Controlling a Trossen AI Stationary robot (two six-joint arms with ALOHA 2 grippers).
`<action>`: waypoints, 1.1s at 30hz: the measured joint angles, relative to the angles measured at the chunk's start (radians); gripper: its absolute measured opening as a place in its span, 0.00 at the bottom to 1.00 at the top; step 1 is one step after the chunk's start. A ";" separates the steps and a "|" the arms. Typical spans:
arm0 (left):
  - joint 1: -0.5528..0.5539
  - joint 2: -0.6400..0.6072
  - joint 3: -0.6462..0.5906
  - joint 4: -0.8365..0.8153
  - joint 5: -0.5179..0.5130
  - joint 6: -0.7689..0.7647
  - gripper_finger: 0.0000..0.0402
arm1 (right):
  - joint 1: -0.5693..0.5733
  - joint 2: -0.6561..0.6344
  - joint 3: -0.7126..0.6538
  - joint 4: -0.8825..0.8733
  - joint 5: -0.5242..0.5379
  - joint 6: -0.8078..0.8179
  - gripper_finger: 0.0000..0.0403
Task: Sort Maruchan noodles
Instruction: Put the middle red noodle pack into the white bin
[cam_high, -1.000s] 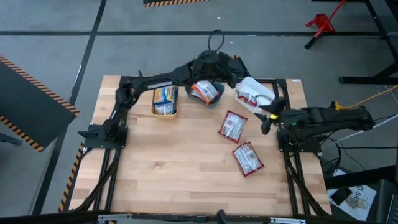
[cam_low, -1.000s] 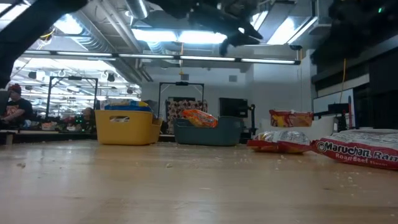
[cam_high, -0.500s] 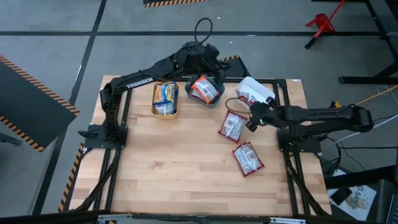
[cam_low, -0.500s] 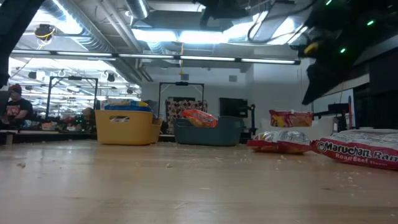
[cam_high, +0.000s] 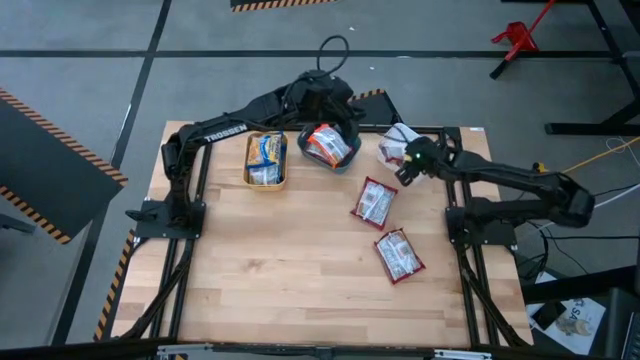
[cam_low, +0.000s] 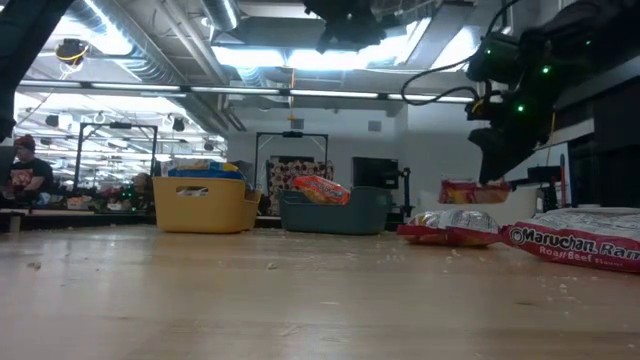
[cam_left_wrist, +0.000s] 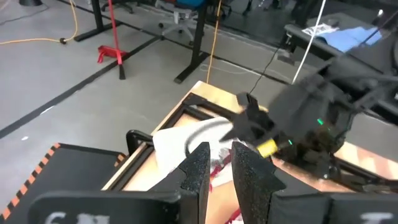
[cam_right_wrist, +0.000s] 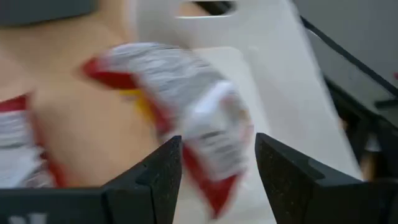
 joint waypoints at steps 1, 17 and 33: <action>0.000 0.000 0.000 -0.002 0.000 0.003 0.15 | -0.021 0.000 0.003 -0.005 0.008 -0.001 0.47; -0.001 0.000 0.000 -0.052 0.002 0.047 0.15 | -0.046 0.006 0.171 -0.106 -0.427 -0.158 0.47; 0.000 0.000 0.000 -0.095 -0.006 0.075 0.15 | -0.027 0.072 0.069 -0.150 0.014 -0.162 0.47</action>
